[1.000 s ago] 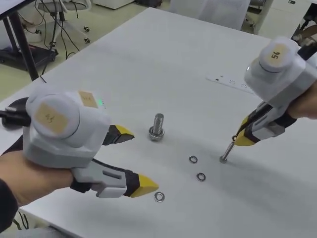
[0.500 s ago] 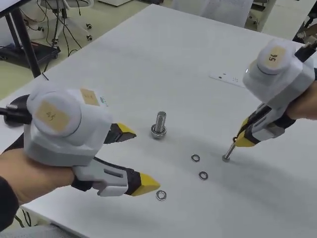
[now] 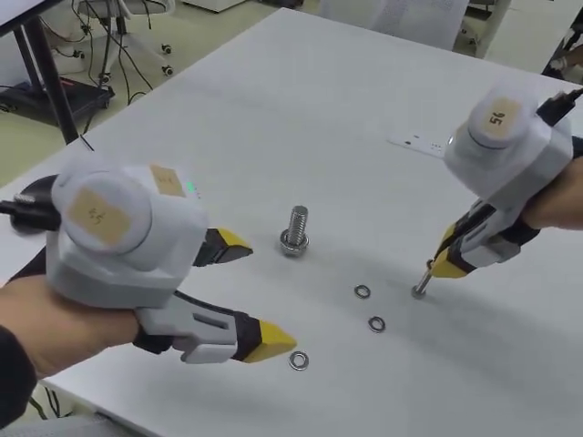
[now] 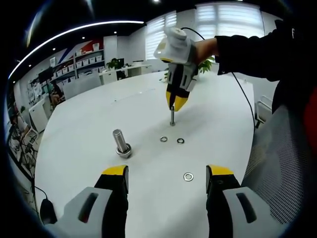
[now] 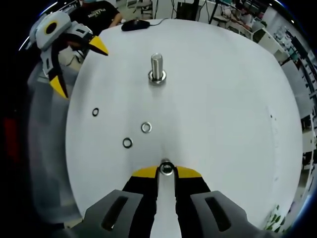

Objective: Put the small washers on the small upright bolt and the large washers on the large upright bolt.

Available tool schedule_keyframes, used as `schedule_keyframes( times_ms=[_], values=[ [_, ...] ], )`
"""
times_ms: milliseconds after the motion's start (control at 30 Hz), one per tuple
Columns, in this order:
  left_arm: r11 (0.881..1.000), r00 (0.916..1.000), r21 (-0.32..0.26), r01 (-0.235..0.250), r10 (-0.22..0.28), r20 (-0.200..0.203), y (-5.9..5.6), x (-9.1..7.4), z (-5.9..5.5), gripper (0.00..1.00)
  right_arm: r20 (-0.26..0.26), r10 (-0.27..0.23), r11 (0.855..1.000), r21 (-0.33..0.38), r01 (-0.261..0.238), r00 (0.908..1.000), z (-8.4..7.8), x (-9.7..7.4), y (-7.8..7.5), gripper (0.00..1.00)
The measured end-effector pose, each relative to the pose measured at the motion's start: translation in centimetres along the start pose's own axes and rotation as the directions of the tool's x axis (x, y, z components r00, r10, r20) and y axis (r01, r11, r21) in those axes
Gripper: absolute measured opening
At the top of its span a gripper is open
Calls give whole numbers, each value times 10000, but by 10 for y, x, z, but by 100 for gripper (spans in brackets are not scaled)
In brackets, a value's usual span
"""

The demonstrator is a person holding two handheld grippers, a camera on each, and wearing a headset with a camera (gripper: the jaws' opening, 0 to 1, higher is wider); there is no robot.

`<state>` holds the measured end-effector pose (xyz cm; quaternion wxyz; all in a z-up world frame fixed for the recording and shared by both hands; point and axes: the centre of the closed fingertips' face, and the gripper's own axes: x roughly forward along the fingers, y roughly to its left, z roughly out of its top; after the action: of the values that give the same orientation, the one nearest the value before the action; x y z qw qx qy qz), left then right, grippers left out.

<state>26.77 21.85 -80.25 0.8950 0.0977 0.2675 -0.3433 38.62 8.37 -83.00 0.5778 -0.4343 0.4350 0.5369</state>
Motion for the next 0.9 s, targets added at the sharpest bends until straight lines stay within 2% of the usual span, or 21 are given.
schedule_keyframes(
  times_ms=[700,900],
  values=[
    [10000,10000,3,16,-16,-65,1,1,-2,63,114,104,9996,270,-107,9999,-4,33,0,13],
    [10000,10000,-2,14,-14,-71,2,1,-2,63,108,81,9996,276,-84,9999,-5,37,0,13]
  ],
)
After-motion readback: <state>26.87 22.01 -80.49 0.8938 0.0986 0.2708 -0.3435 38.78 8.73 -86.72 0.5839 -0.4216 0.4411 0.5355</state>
